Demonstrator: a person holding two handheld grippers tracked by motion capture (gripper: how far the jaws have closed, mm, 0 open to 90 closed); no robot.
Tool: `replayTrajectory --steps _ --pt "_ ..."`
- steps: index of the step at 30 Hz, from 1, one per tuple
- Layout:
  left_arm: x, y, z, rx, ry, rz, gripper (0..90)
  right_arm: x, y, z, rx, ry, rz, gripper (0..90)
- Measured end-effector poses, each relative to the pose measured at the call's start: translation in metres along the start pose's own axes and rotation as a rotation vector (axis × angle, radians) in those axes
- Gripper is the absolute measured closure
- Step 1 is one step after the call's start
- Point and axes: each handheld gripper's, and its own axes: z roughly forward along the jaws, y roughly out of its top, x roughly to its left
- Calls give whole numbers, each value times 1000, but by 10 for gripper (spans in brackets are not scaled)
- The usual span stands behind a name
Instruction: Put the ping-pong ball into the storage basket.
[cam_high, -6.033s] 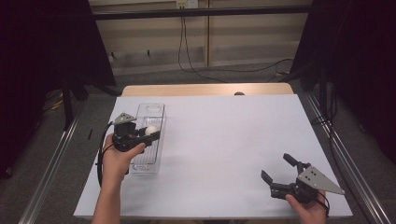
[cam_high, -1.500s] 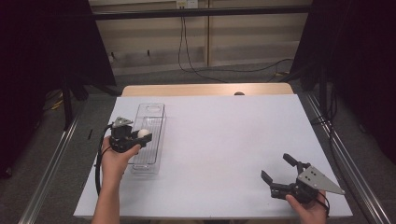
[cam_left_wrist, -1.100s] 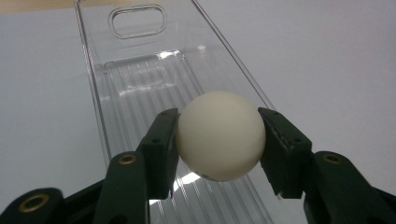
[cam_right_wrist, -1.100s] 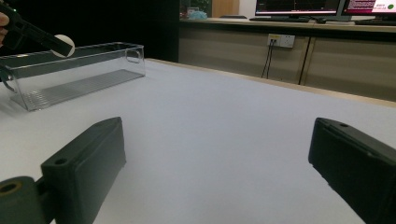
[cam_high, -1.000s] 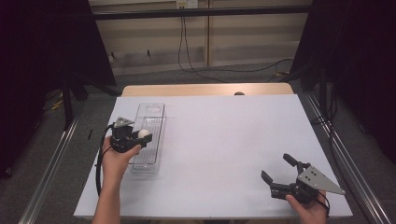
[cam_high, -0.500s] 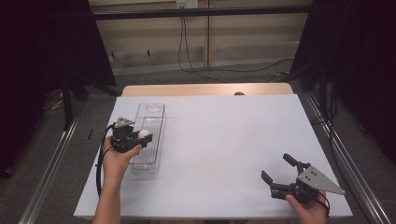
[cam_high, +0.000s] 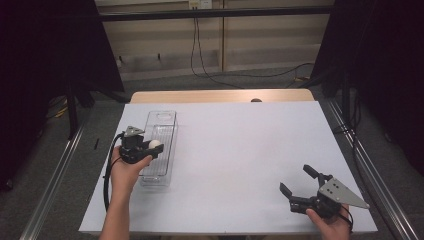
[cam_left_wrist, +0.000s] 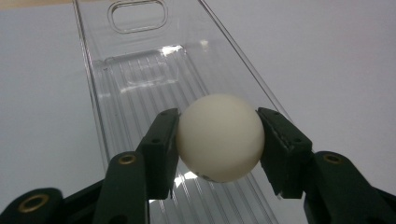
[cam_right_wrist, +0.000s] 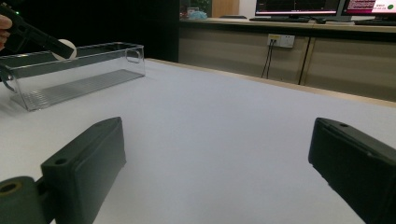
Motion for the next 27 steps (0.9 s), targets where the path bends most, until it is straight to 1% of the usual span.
replayTrajectory --steps 2,4,9,12,13,14,16,18,22,24,27 --pt "0 0 0 2 -1 0 506 0 0 0 0 1 0 34" --pt "1 0 0 9 1 9 506 0 0 0 0 0 -1 34" --pt "1 0 0 6 5 2 507 0 0 0 0 2 2 34" --pt "0 -1 2 -2 0 -19 507 0 0 0 0 2 -2 34" --pt "2 -1 2 10 2 2 507 0 0 0 1 2 -1 34" --pt "1 -2 2 6 0 -8 507 0 0 0 1 1 -1 34" --pt "1 -2 2 6 -1 -8 507 0 0 0 0 1 0 34" --pt "0 -2 3 0 8 -12 507 0 0 0 0 1 0 34" --pt "0 -2 4 5 7 -8 507 0 0 0 2 5 1 34" --pt "0 -2 4 7 15 -13 507 0 0 0 0 1 2 34" --pt "0 -3 4 5 15 -17 507 0 0 -1 2 5 3 35"
